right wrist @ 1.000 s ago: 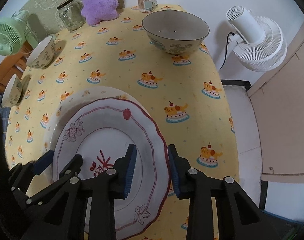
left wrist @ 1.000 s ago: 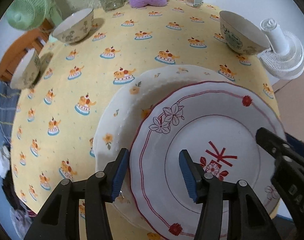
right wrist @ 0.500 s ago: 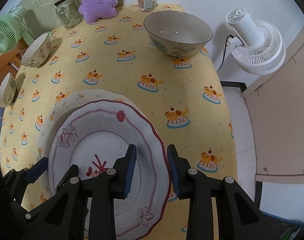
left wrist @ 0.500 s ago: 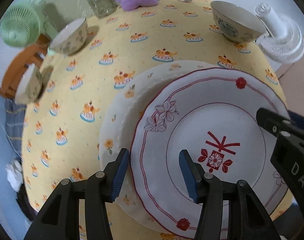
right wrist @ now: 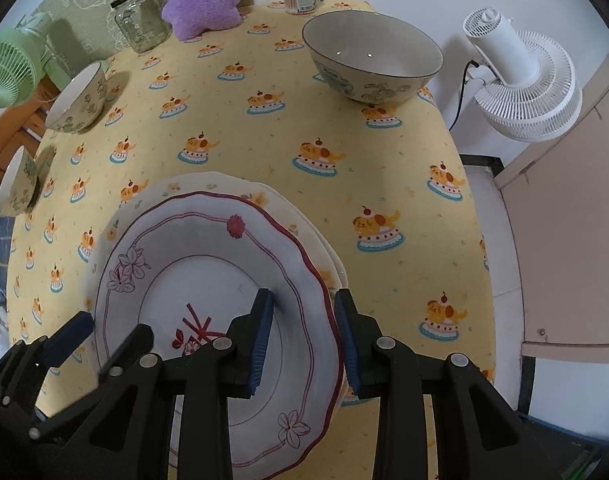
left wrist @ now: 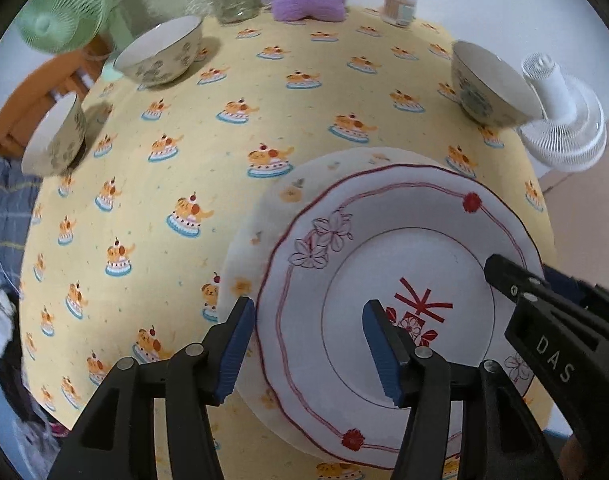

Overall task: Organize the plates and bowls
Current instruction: 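Lower the red-rimmed plate onto the stack and open the left tool, then move the left tool to the patterned bowl and grasp its rim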

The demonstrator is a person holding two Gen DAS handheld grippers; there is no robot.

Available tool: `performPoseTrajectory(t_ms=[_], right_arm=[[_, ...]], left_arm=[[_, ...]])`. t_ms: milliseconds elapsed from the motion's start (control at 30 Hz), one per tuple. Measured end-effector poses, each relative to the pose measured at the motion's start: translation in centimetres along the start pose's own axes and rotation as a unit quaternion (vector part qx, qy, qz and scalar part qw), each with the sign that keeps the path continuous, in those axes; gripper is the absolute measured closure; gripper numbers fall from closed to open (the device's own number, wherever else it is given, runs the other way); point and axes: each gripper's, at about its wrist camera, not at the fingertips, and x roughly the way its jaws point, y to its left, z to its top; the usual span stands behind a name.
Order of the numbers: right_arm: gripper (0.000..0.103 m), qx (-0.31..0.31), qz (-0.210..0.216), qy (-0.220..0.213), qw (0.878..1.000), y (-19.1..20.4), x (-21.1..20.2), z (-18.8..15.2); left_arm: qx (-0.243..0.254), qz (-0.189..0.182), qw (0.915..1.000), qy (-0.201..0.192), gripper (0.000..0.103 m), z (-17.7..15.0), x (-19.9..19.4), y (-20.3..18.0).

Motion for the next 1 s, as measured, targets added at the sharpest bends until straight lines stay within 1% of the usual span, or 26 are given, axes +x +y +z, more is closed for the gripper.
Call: performPoseTrajectory(t_ms=[133, 233, 400, 433, 467, 500, 600, 667, 867, 933, 1000], right_arm=[[0.067, -0.002, 0.004, -0.009, 1.0, 0.7, 0.1, 0.2], [0.066, -0.006, -0.004, -0.013, 1.0, 1.2, 0.3, 0.2], [0.065, -0.007, -0.006, -0.014, 1.0, 1.3, 0.3, 0.3], [0.064, -0.009, -0.006, -0.013, 1.0, 1.3, 0.3, 0.3], [0.058, -0.011, -0.005, -0.013, 1.0, 1.3, 0.3, 0.3], [0.056, -0.01, -0.005, -0.012, 1.0, 1.2, 0.3, 0.3], [0.05, -0.008, 0.012, -0.013, 1.0, 0.9, 0.2, 0.1], [0.042, -0.008, 0.019, -0.014, 1.0, 0.9, 0.0, -0.1], [0.034, -0.005, 0.038, -0.031, 0.999, 1.6, -1.2, -0.6], [0.033, -0.005, 0.039, -0.036, 0.999, 2.3, -1.7, -0.7], [0.029, -0.006, 0.04, -0.044, 0.998, 3.4, -2.3, -0.9]], left_arm=[[-0.008, -0.006, 0.9999, -0.007, 0.041, 0.2, 0.0, 0.7], [-0.011, -0.013, 0.9998, -0.009, 0.041, 0.3, -0.1, 1.1], [-0.012, -0.014, 0.9998, -0.012, 0.04, 0.2, -0.1, 1.1], [-0.014, -0.015, 0.9997, -0.013, 0.039, 0.2, -0.2, 1.1], [-0.018, -0.016, 0.9996, -0.012, 0.039, 0.2, -0.2, 1.1], [-0.022, -0.017, 0.9995, -0.011, 0.038, 0.1, -0.2, 1.3], [-0.038, -0.015, 0.9991, -0.011, 0.03, -0.1, -0.2, 2.1], [-0.049, -0.014, 0.9986, -0.013, 0.028, -0.3, -0.4, 2.6], [-0.054, -0.011, 0.998, -0.032, 0.022, -0.9, -1.7, 4.1], [-0.051, -0.015, 0.9978, -0.039, 0.02, -1.1, -2.2, 5.0], [-0.045, -0.023, 0.9978, -0.043, 0.019, -1.1, -2.5, 6.2]])
